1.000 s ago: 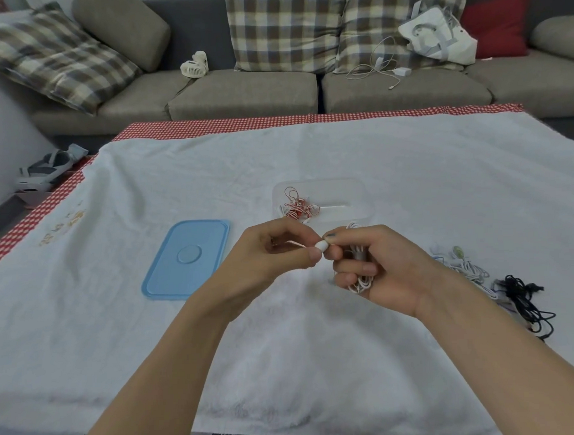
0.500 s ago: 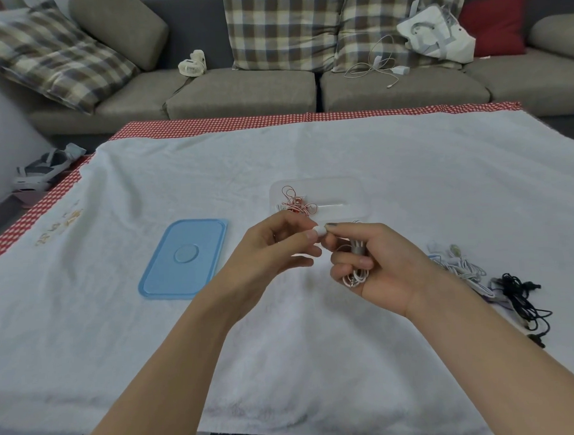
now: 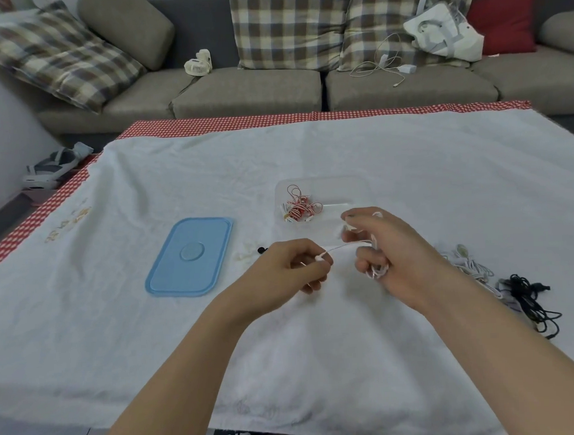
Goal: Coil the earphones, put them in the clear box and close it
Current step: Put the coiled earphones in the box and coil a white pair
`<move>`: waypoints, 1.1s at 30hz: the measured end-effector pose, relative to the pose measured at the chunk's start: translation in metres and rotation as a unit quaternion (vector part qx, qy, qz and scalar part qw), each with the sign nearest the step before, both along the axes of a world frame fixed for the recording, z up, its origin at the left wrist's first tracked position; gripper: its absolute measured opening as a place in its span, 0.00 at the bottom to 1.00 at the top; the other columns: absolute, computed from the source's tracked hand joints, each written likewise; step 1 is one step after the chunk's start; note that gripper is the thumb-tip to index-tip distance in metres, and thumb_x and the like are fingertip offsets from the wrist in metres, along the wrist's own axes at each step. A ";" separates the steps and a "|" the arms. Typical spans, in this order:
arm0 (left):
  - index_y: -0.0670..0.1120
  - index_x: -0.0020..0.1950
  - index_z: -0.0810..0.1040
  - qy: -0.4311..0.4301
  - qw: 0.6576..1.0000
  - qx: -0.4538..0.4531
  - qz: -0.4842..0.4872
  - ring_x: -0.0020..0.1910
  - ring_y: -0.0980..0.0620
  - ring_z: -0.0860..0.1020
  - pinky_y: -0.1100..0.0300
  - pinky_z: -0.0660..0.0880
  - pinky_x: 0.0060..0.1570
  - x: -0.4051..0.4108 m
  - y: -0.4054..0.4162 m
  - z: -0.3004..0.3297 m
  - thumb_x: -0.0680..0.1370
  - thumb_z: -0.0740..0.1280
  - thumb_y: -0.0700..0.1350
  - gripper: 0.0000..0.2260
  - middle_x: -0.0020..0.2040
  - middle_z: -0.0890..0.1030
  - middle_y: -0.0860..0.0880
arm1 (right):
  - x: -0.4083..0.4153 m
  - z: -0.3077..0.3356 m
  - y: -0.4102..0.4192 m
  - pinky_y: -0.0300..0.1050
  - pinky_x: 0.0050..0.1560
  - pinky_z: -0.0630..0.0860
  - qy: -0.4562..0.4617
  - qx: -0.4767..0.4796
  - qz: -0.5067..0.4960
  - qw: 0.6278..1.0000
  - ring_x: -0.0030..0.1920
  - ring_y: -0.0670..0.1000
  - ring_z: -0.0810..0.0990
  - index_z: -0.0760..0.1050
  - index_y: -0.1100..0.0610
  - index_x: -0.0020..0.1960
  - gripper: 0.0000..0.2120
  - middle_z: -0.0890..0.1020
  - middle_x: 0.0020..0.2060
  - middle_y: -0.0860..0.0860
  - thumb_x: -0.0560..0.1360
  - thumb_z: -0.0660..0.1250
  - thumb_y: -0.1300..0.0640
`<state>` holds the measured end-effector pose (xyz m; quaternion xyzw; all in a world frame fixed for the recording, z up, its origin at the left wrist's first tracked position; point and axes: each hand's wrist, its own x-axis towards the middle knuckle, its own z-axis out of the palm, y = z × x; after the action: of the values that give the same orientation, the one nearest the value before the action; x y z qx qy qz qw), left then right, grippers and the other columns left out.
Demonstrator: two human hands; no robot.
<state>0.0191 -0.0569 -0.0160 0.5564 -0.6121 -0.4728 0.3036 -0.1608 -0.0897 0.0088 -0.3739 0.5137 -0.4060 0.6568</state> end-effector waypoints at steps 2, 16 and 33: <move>0.45 0.53 0.82 -0.013 0.999 -0.015 0.029 0.36 0.56 0.82 0.58 0.81 0.45 0.002 -0.001 0.000 0.80 0.69 0.42 0.04 0.38 0.83 0.52 | 0.001 -0.007 0.001 0.40 0.32 0.69 0.193 -0.076 0.010 0.978 0.26 0.48 0.70 0.79 0.56 0.47 0.07 0.78 0.38 0.49 0.76 0.68 0.53; 0.53 0.50 0.81 -0.112 0.987 -0.104 0.048 0.34 0.58 0.74 0.64 0.73 0.38 0.018 0.001 -0.005 0.76 0.72 0.43 0.06 0.38 0.80 0.53 | 0.019 -0.014 0.009 0.39 0.28 0.68 0.241 -0.160 0.159 0.944 0.28 0.49 0.70 0.82 0.58 0.41 0.09 0.81 0.35 0.53 0.75 0.69 0.53; 0.53 0.53 0.79 -0.314 0.927 -0.067 0.195 0.46 0.51 0.77 0.58 0.73 0.42 0.079 -0.011 -0.034 0.79 0.68 0.45 0.05 0.48 0.80 0.53 | 0.024 -0.042 0.003 0.37 0.30 0.68 0.351 -0.150 0.193 0.904 0.41 0.49 0.79 0.79 0.46 0.51 0.12 0.83 0.48 0.48 0.74 0.64 0.61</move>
<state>0.0977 -0.0679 -0.0501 0.7634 -0.5853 -0.1635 0.2187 -0.1371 -0.0866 -0.0328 -0.6783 0.5617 -0.1856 0.4358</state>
